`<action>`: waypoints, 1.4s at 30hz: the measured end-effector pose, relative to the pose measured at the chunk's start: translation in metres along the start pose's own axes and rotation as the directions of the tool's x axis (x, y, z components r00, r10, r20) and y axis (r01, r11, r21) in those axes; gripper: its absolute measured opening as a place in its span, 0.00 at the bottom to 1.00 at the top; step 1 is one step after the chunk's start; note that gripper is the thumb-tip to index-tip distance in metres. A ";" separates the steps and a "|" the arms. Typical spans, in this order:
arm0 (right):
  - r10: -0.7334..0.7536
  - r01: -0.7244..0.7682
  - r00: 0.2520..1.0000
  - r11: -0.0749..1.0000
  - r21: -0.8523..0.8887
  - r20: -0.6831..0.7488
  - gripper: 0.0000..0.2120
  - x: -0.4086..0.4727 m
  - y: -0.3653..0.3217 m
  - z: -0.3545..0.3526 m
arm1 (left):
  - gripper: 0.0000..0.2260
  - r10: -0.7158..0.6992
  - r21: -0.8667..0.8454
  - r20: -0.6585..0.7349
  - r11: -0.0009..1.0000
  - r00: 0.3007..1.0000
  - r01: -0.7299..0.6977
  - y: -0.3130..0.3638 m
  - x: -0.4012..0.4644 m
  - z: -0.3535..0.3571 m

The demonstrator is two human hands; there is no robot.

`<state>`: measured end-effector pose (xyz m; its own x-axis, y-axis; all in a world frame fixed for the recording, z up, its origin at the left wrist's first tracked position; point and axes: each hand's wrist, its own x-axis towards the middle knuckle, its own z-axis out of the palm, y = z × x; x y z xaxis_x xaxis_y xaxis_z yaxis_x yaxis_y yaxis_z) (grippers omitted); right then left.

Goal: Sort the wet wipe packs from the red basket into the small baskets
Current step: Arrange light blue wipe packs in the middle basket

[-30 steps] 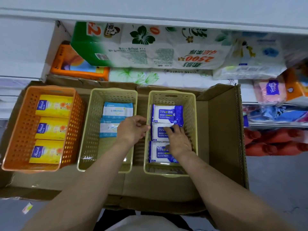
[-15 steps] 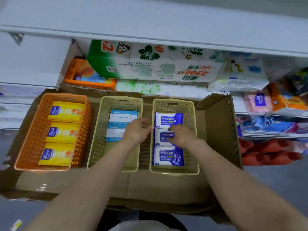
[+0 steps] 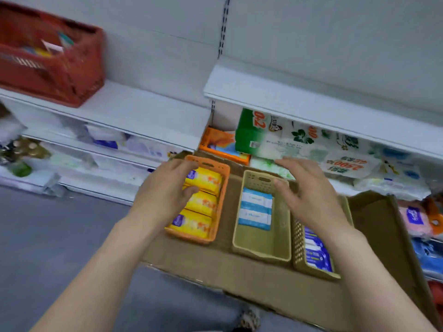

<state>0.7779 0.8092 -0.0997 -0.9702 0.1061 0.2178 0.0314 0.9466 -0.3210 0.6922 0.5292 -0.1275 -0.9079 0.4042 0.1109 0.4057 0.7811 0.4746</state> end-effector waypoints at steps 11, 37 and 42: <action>-0.201 0.192 0.979 0.967 0.164 0.036 0.19 0.057 -0.258 0.106 | 0.18 -0.186 0.084 -0.176 0.975 0.967 0.203 -0.234 -0.091 -0.157; -0.139 0.150 0.989 0.922 0.358 -0.055 0.17 0.456 -0.542 0.285 | 0.19 -0.106 0.067 -0.206 0.990 0.973 0.122 -0.600 0.224 -0.334; -0.047 0.031 0.997 0.968 0.249 0.059 0.18 0.544 -0.560 0.330 | 0.17 0.013 -0.023 -0.150 1.000 0.989 -0.017 -0.651 0.322 -0.330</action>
<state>0.1532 0.2362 -0.1054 -0.9832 0.0434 0.1774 -0.0591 0.8436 -0.5338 0.1014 -0.0065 -0.1122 -0.9080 0.3389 0.2465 0.4185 0.7633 0.4922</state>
